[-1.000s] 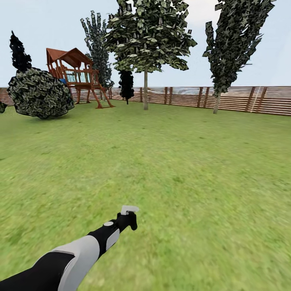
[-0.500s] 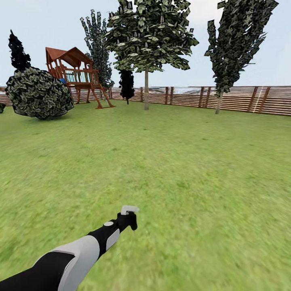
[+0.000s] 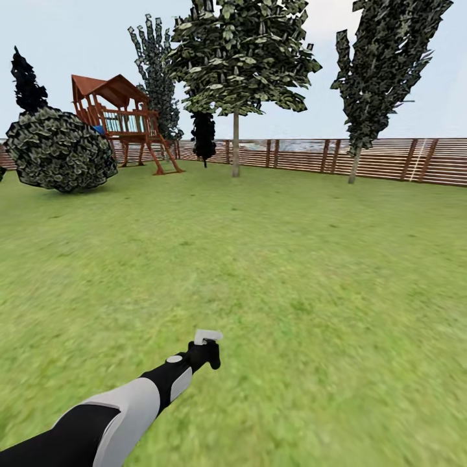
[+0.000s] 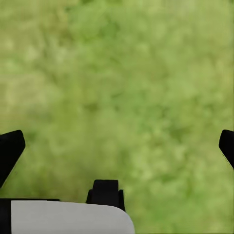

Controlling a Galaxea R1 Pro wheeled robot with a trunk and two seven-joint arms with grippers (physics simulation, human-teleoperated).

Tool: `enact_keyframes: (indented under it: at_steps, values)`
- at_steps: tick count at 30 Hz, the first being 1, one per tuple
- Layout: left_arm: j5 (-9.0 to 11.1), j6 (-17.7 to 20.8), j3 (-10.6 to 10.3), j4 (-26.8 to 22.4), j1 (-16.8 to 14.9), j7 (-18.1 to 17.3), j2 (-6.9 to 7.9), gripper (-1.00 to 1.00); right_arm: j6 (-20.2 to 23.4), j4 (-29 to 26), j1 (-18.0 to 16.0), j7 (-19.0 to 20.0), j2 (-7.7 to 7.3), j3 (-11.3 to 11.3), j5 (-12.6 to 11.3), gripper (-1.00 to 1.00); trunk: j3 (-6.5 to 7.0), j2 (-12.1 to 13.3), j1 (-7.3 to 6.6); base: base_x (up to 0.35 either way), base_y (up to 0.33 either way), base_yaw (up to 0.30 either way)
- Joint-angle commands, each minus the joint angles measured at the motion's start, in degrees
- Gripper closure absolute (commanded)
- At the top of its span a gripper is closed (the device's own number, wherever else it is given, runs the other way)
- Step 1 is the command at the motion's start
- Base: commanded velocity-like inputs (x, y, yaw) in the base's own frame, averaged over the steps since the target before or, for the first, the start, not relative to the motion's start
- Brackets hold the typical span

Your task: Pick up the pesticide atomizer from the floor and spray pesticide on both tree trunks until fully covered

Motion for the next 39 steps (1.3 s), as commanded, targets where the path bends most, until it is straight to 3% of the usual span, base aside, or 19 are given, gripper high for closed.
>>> enact_keyframes:
  at_steps: [1, 39]
  values:
    - [0.28, -0.21, -0.28, 0.07, -0.07, -0.11, 0.01, 1.0, -0.42, 0.25, -0.1, 0.23, -0.02, 0.06, -0.14, -1.0, -0.06, -0.03, 0.03, 0.343, 0.104, 0.0]
    - [0.28, -0.21, -0.38, 0.07, -0.05, -0.29, -0.1, 1.0, -0.42, 0.25, -0.1, 0.22, -0.02, 0.08, -0.14, -1.0, -0.06, -0.03, 0.03, 0.343, 0.104, 0.0]
